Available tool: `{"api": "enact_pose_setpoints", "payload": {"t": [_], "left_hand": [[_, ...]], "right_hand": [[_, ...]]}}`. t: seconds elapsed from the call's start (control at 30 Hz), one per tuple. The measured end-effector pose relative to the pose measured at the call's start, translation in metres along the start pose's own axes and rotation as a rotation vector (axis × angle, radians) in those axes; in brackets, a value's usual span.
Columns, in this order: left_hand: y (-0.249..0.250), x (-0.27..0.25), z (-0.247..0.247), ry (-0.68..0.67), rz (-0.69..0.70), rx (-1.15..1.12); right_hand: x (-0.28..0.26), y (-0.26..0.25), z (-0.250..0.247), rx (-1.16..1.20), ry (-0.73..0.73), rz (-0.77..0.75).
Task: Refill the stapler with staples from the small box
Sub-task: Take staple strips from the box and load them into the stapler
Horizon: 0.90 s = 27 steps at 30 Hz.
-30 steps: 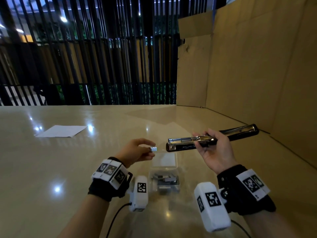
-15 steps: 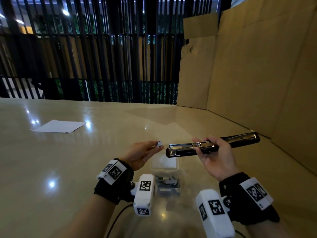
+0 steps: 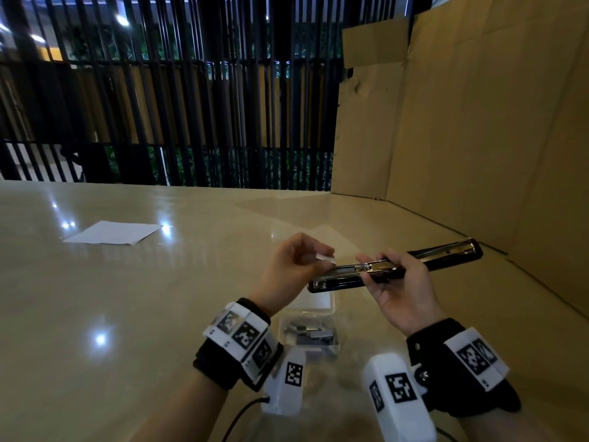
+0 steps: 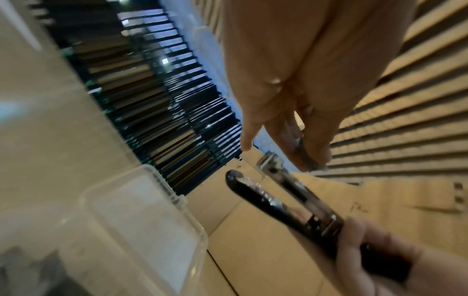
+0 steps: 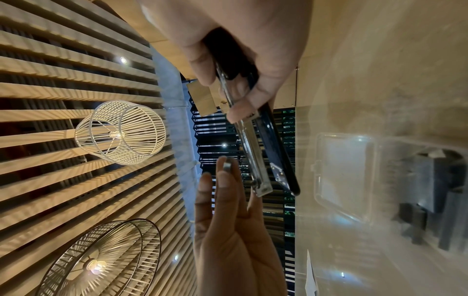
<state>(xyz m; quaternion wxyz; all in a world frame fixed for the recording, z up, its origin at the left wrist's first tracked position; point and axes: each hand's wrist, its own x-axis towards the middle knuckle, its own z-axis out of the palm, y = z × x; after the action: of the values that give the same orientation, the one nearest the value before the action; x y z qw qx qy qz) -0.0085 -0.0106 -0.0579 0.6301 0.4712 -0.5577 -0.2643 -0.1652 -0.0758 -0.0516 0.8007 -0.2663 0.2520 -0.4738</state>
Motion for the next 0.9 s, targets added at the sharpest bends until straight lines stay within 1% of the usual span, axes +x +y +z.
{"api": "enact_pose_setpoints", "payload": {"t": [0.1, 0.33, 0.47, 0.7, 0.9], "left_hand": [[-0.003, -0.003, 0.006, -0.026, 0.066, 0.099], [-0.002, -0.007, 0.009, -0.037, 0.103, 0.181], [-0.004, -0.007, 0.009, -0.01, 0.126, 0.255], [-0.001, -0.008, 0.011, 0.033, 0.145, 0.167], [-0.003, -0.01, 0.015, 0.056, 0.163, 0.15]], "right_hand": [[-0.004, 0.001, 0.003, -0.007, -0.011, -0.013], [-0.005, 0.004, 0.005, -0.013, -0.002, -0.023], [-0.005, 0.004, 0.004, 0.002, -0.001, -0.027], [-0.009, 0.0, 0.006, -0.007, -0.011, -0.029], [-0.009, 0.0, 0.005, 0.013, -0.006, -0.005]]}}
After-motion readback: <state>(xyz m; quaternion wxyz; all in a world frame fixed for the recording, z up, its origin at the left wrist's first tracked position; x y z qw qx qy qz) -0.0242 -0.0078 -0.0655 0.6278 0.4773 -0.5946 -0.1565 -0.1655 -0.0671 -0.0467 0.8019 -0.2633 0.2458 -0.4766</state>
